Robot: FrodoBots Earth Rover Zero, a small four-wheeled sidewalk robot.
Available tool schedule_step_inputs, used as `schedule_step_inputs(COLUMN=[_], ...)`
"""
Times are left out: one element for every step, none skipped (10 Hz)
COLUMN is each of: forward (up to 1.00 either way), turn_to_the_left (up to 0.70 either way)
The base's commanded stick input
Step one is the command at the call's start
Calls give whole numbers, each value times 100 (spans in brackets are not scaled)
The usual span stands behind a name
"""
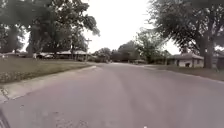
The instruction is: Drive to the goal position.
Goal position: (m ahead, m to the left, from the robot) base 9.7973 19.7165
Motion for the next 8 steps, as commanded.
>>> schedule_step_inputs(forward=[70, 70, 70, 70, 70, 70, 70, 70], turn_to_the_left=[0, 0, 0, 0, 0, 0, 0, 0])
